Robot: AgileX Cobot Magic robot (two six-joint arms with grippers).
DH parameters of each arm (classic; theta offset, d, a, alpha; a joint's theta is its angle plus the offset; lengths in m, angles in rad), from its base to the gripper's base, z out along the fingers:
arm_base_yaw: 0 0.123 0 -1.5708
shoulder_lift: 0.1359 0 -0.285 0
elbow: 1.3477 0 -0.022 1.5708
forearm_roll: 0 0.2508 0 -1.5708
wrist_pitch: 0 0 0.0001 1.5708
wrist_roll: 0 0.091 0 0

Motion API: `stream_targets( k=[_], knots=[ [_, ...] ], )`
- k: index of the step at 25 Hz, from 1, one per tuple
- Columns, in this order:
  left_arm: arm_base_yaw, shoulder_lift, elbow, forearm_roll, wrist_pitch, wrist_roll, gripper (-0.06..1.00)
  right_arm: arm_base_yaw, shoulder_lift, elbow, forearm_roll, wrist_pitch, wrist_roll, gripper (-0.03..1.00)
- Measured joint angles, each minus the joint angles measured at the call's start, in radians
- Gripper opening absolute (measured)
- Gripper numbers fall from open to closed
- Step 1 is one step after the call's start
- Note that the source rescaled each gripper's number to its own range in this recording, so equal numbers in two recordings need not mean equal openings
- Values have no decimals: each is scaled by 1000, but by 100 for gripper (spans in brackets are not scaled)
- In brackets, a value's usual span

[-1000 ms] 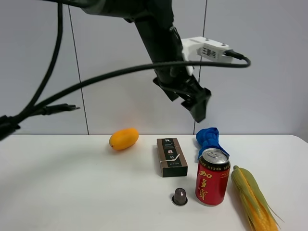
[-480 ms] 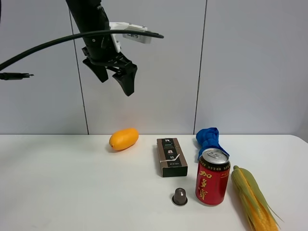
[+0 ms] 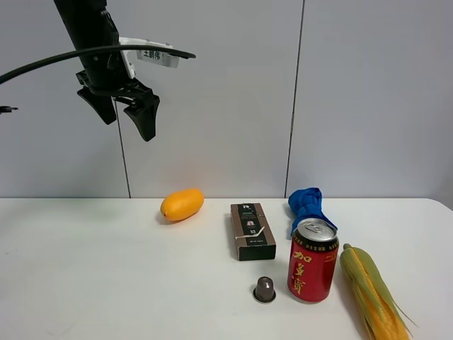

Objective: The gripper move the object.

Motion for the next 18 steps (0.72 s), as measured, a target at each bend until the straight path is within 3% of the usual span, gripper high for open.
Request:
stream_targets(
  k=[5, 10, 15, 18],
  knots=[
    [2, -75, 198, 51, -9, -2, 99, 0, 0, 0, 0, 0, 0, 100],
    [24, -190, 515, 57, -21, -5, 99, 0, 0, 0, 0, 0, 0, 100],
    [91, -434, 842, 58, -152, -15, 99, 0, 0, 0, 0, 0, 0, 100],
    [147, -655, 1023, 59, -230, -84, 99, 0, 0, 0, 0, 0, 0, 100]
  ],
)
